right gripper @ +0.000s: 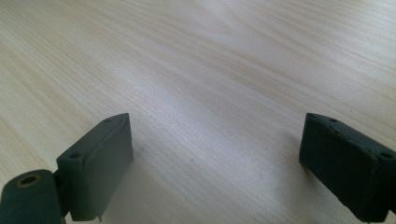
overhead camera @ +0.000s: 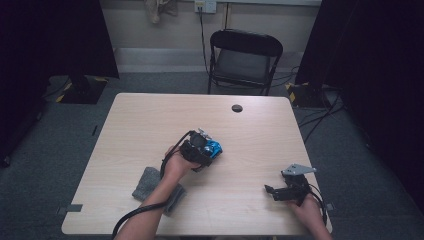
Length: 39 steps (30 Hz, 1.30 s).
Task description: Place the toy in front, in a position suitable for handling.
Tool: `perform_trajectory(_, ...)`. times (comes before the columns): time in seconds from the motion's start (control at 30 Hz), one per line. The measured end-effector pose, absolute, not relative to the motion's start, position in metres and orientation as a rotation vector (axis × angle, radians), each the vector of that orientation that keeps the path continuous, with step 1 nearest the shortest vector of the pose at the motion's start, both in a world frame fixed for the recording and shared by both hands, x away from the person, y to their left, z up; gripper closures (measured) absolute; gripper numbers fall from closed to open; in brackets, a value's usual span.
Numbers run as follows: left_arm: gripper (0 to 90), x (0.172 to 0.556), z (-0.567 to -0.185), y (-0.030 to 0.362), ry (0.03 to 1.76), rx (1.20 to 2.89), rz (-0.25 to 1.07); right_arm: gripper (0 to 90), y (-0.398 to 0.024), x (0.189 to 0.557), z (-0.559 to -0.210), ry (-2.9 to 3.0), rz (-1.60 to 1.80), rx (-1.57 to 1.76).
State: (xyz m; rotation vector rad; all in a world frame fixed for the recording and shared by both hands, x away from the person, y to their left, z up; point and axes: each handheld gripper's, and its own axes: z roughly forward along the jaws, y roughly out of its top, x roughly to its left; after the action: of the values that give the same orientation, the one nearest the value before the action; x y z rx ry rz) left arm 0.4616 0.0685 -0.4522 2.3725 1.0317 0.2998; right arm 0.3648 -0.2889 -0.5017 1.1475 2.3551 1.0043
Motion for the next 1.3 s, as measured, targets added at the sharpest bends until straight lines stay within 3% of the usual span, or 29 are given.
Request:
perform_trajectory(0.83, 28.3, 0.484, -0.468, 0.126, 1.144, 2.390, 0.305, 9.1, -0.289, 0.365, -0.502, 2.355, 1.004, 1.148)
perform_trajectory(1.3, 28.1, 0.485, -0.474, 0.136, 1.104, 2.394, 0.298, 9.1, -0.289, 0.365, -0.502, 2.356, 1.005, 1.145)
